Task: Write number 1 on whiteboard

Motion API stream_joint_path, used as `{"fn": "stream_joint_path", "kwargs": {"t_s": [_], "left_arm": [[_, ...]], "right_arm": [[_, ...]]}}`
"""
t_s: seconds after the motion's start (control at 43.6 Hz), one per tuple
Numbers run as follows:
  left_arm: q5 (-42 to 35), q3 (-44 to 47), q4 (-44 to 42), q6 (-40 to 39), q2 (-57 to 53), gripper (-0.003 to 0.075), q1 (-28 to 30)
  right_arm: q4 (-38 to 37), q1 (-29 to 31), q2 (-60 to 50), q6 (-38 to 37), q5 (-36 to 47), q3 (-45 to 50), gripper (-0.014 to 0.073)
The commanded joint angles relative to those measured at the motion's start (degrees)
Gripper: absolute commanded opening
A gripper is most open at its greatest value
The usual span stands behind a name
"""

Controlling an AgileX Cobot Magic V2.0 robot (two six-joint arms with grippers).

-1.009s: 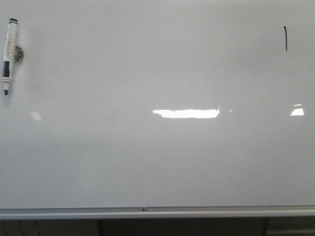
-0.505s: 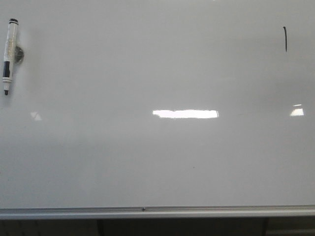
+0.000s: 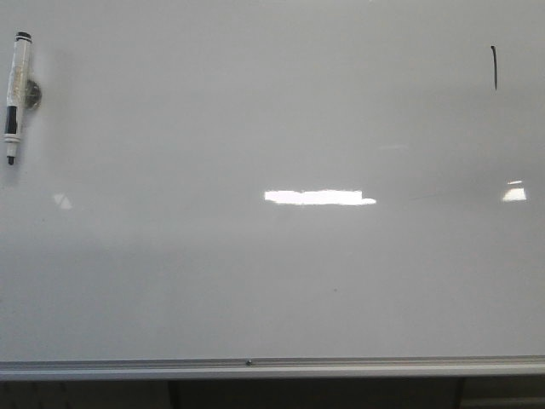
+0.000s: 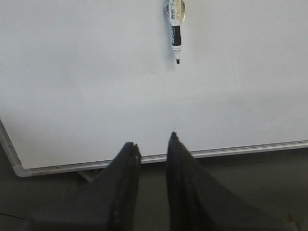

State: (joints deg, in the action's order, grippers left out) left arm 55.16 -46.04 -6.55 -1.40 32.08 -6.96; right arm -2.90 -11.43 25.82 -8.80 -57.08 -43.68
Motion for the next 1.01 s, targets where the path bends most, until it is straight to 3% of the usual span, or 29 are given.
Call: {"fn": "stream_joint_path", "kwargs": {"t_s": [0.0, 0.023, 0.734, 0.849, 0.986], "left_arm": [[-4.0, -1.8, 0.2, -0.3, 0.1, -0.0001, -0.1], [-4.0, -1.8, 0.2, -0.3, 0.1, -0.0020, -0.1], [-4.9, -0.7, -0.5, -0.3, -1.9, -0.0020, 0.0], [-9.6, 4.8, -0.2, -0.3, -8.4, -0.0020, 3.1], [-21.5, 16.9, 1.0, -0.3, -17.8, -0.0020, 7.5]], "right_arm": [[-1.0, 0.1, 0.3, -0.2, 4.2, -1.3, -0.0042], [-1.0, 0.1, 0.3, -0.2, 4.2, -1.3, -0.0076], [-0.8, 0.1, 0.3, -0.2, 3.1, -1.3, -0.0069], [-0.8, 0.1, 0.3, -0.2, 3.2, -1.3, -0.0069], [-0.8, 0.1, 0.3, -0.2, 3.2, -1.3, -0.0069]]}}
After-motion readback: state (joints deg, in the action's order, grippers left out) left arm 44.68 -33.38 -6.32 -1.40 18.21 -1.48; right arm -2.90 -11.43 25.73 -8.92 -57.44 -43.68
